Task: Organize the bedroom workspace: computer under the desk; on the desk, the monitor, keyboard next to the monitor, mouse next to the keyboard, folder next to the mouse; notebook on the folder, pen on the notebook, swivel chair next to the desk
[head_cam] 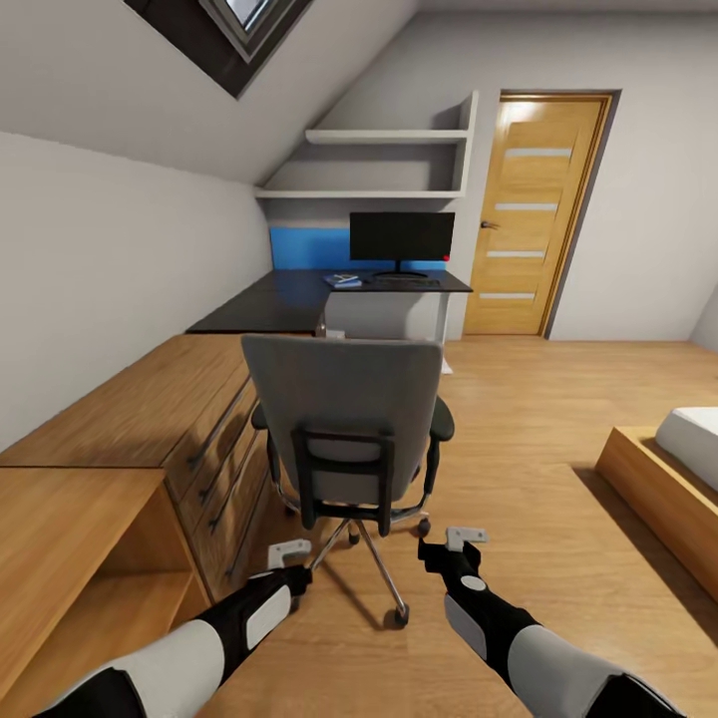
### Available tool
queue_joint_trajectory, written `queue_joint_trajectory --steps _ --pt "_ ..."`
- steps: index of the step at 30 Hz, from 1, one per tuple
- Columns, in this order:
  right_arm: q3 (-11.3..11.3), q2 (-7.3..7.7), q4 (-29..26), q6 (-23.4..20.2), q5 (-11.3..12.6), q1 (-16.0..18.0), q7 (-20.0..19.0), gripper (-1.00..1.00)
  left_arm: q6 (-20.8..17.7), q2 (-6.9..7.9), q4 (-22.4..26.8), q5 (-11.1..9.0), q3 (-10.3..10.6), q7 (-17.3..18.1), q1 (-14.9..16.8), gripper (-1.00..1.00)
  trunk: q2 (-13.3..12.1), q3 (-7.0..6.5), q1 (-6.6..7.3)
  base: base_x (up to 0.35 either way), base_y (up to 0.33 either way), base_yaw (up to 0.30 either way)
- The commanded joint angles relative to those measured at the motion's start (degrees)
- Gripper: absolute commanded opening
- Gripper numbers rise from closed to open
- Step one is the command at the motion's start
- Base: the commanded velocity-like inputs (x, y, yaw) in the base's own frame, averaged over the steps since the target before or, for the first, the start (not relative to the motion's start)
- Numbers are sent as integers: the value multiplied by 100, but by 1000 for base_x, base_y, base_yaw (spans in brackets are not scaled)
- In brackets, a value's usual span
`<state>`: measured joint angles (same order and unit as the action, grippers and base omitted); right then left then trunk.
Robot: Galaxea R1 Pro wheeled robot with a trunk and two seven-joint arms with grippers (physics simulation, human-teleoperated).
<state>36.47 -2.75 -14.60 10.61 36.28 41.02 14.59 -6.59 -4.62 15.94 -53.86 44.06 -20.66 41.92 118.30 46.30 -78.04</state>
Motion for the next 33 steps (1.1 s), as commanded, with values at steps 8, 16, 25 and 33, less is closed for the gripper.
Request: queue_joint_trajectory --steps 8,16,25,33 --pt "62 -173 -26 156 75 11 30 100 141 -7 7 -13 50 -18 9 100 325 150 -175 0 0 0" --pt "62 -223 -40 172 81 11 26 100 259 -20 8 -10 65 -17 9 100 646 293 -351 0 0 0" --pt "60 -226 -59 187 54 11 25 100 273 -18 10 6 59 -17 9 100 1007 455 -549 0 0 0" --pt "62 -226 -68 187 35 11 19 100 273 -6 8 15 54 -17 9 100 1328 598 -725 0 0 0"
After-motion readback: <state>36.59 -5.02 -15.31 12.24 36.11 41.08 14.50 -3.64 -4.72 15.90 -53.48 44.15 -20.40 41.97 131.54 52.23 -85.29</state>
